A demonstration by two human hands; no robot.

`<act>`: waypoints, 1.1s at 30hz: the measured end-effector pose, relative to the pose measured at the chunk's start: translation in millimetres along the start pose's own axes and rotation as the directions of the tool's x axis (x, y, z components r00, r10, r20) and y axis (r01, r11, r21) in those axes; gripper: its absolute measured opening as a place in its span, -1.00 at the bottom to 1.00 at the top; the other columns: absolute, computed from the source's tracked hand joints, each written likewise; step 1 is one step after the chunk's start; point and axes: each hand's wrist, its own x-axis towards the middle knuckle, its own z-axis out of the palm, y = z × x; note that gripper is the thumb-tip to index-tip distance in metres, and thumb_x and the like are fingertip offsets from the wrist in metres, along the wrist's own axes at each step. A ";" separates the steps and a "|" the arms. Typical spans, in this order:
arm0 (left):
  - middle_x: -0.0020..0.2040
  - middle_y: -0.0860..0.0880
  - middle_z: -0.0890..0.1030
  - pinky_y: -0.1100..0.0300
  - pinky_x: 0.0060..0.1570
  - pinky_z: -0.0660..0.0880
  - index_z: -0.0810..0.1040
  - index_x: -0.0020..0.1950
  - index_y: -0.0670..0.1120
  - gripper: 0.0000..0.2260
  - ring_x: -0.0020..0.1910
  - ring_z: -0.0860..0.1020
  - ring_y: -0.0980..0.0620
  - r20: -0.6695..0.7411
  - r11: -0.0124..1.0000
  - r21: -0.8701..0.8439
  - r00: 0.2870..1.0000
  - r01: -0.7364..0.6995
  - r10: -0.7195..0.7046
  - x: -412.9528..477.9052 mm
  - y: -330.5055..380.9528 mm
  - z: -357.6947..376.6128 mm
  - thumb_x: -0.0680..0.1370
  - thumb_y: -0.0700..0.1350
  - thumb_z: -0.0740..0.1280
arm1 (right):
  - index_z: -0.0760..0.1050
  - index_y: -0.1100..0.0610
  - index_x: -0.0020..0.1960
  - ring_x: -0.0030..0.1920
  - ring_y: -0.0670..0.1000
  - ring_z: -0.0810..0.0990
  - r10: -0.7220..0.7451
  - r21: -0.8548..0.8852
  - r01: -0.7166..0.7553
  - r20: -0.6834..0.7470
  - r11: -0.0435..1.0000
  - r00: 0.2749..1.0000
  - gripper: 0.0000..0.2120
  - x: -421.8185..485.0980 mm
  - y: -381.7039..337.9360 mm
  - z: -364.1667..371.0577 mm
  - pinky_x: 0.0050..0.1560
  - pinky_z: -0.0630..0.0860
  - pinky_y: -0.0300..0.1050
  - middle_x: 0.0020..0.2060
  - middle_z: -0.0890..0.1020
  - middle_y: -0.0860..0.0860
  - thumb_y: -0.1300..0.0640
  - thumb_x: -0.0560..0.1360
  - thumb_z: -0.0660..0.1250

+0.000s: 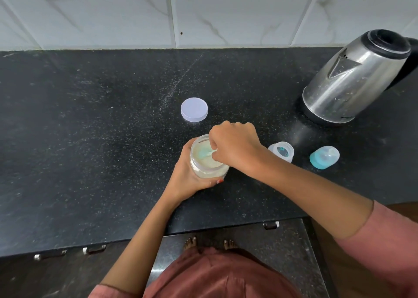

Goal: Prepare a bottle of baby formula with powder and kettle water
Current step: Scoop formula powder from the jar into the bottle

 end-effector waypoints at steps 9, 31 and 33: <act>0.21 0.23 0.40 0.51 0.08 0.31 0.24 0.19 0.29 -0.26 0.19 0.40 0.33 -0.011 0.998 0.051 0.999 -0.033 0.034 0.8 -0.6 0.2 0.09 0.09 0.51 | 0.54 0.11 0.06 -0.05 0.09 0.59 0.032 0.166 -0.012 -0.117 0.986 0.993 -0.78 -7.7 16.8 -3.1 -0.19 0.32 -0.13 0.00 0.62 0.08 0.01 0.52 0.26; 0.21 0.24 0.39 0.52 0.06 0.33 0.21 0.20 0.28 -0.23 0.18 0.39 0.37 -0.014 0.998 0.058 1.000 -0.013 0.014 1.1 -4.3 -0.1 0.08 0.11 0.51 | 0.57 0.12 0.13 0.03 0.04 0.54 -0.120 0.261 0.090 0.102 0.961 0.988 -0.77 -12.6 22.5 5.3 -0.27 0.27 -0.23 0.10 0.57 0.05 0.10 0.54 0.23; 0.21 0.24 0.39 0.52 0.06 0.33 0.22 0.20 0.27 -0.23 0.19 0.39 0.36 -0.013 0.998 0.056 1.000 -0.017 0.018 1.2 -4.5 0.0 0.08 0.10 0.51 | 0.57 0.14 0.12 -0.04 0.02 0.52 -0.121 0.284 0.086 0.108 0.955 0.987 -0.77 -11.3 23.9 5.7 -0.38 0.20 -0.29 0.07 0.57 0.06 0.11 0.54 0.24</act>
